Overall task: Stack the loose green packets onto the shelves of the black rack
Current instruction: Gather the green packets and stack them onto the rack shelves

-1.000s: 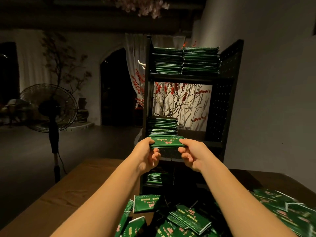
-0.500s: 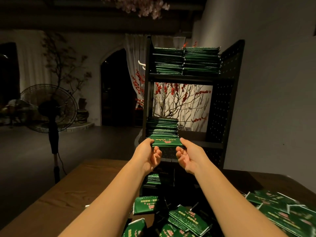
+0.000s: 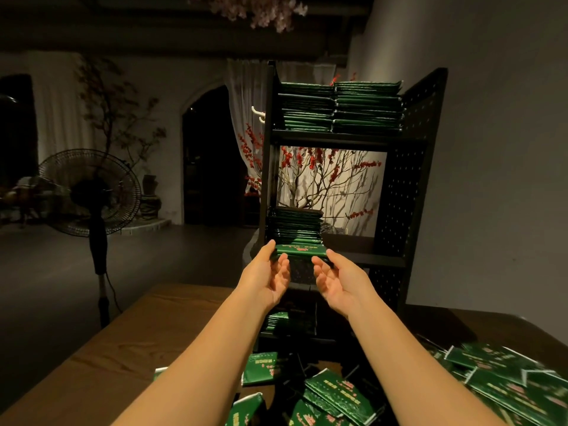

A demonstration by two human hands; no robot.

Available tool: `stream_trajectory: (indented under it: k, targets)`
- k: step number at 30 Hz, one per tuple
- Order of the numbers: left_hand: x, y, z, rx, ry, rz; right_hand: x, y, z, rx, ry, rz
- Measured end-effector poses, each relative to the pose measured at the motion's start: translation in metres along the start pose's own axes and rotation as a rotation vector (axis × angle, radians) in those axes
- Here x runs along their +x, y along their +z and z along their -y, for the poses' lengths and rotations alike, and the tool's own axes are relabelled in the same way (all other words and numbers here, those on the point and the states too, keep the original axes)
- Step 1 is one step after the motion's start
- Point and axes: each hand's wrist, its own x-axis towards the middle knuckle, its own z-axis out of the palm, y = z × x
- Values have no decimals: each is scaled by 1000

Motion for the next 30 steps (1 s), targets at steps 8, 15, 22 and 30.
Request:
stream_trajectory:
  k: [8,15,22,30]
  targets:
    - [3,2,7,-114,40,-39,9,4,-3,-14,-17,-51]
    - [5,2,16,-181,73,-40,10,10,-10,97,-38,-47]
    - [7,-1,19,-212,106,-64,8,8,-12,191,-62,-19]
    - [3,-2,19,-222,133,-80,4,5,-15,168,-63,29]
